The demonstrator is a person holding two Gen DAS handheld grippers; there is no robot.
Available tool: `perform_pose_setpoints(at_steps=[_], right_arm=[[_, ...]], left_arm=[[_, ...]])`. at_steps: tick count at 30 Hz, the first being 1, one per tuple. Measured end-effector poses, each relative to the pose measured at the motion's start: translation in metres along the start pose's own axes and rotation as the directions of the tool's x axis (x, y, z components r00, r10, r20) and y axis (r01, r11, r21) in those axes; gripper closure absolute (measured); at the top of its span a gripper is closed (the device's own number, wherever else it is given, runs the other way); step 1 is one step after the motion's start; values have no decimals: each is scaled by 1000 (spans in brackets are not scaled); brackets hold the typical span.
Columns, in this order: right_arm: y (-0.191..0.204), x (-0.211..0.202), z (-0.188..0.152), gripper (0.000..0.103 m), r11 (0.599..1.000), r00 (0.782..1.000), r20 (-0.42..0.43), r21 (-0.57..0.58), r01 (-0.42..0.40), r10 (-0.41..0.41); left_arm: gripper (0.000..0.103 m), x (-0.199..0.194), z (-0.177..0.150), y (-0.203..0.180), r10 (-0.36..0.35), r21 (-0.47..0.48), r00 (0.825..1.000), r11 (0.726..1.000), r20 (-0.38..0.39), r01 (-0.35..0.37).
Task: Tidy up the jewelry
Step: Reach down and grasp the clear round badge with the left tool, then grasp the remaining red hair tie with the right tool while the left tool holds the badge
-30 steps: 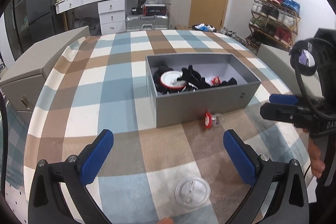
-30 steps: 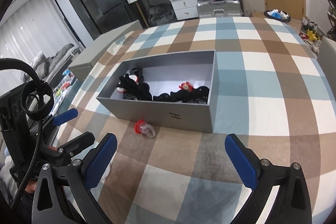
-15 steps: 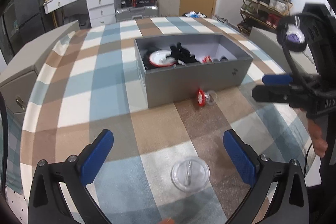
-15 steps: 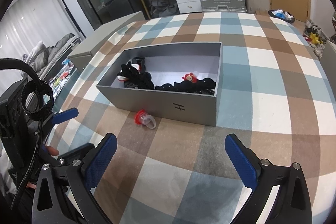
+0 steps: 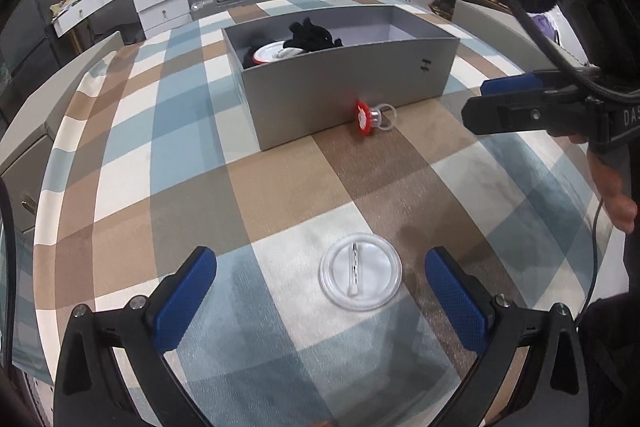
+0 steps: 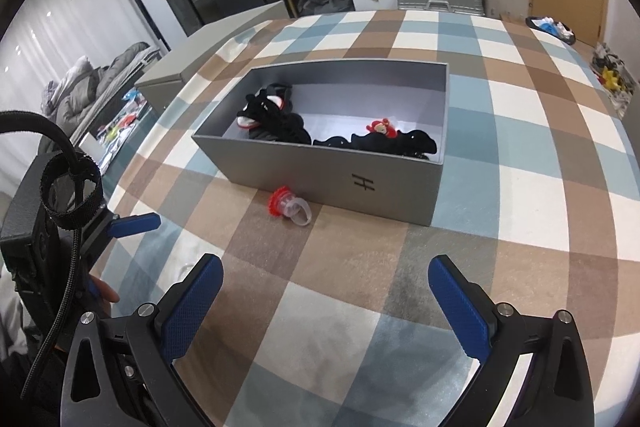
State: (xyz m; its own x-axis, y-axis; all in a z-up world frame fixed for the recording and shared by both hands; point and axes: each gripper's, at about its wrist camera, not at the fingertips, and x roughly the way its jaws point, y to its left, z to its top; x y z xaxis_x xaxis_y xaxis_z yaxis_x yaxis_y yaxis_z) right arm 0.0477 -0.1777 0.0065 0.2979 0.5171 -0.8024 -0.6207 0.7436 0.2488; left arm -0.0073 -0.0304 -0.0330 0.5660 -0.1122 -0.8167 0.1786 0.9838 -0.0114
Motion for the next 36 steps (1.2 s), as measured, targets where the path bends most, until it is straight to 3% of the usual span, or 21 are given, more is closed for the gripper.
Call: perform_pose_setpoints(at_steps=[4,10,12,16,20,36], right_arm=[[2,2,0,0,1000,1000,-9,-5,6,-6],[3,2,0,0,1000,1000,-12,-13,2,-2],[3,2,0,0,1000,1000,-11,-11,2,-2],[3,1,0,0,1000,1000,-10,-9,1,-1],[4,1,0,0,1000,1000,-11,-15,2,-3],[6,12,-1,0,1000,1000,-19,10,-1,1]], left_arm=[[3,-3,-1,-2,-30,24,1000,999,-1,30],[19,-1,-4,-7,-55,66,998,996,-28,57],[31,0,-6,-8,-63,78,997,995,-41,66],[42,-3,-7,-10,-74,94,997,993,-35,77],[67,-6,-7,-10,-84,103,996,991,-24,87],[67,-7,0,9,-74,17,996,997,56,74]])
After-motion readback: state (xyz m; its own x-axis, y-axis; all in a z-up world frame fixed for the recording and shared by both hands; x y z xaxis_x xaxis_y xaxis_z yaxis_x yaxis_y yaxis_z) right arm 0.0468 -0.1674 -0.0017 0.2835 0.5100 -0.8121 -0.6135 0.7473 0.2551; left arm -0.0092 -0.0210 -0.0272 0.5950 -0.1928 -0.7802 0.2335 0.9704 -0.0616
